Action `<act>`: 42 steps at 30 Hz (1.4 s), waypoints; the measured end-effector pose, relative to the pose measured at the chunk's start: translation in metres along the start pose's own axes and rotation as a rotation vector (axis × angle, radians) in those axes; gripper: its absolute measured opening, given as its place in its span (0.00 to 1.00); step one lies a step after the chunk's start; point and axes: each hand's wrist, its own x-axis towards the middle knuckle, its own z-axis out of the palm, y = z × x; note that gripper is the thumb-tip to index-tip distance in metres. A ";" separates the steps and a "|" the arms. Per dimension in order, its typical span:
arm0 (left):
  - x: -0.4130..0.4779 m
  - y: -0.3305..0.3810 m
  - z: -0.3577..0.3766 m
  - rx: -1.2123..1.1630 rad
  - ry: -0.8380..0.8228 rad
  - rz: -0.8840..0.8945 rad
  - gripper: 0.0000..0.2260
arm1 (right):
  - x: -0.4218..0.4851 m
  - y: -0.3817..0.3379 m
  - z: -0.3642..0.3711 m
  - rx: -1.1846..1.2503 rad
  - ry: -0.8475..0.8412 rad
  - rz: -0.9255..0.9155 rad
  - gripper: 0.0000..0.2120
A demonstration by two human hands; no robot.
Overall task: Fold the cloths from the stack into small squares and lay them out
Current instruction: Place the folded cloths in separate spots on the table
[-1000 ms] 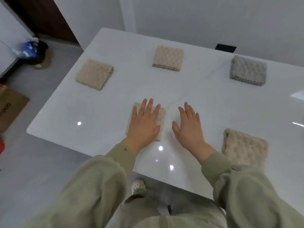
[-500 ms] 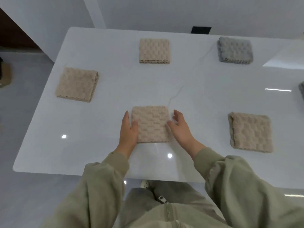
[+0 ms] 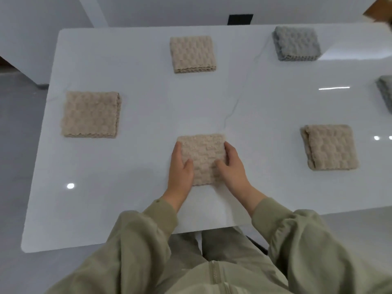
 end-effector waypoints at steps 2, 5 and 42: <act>-0.001 -0.001 -0.003 -0.009 0.026 -0.007 0.25 | -0.002 0.001 -0.001 0.074 0.055 0.025 0.27; 0.008 0.001 -0.010 -0.064 0.057 -0.043 0.24 | 0.007 -0.001 -0.010 0.128 0.133 0.035 0.24; -0.008 -0.021 0.038 -0.224 0.688 0.019 0.25 | 0.090 -0.014 -0.046 -0.402 -0.401 -0.350 0.28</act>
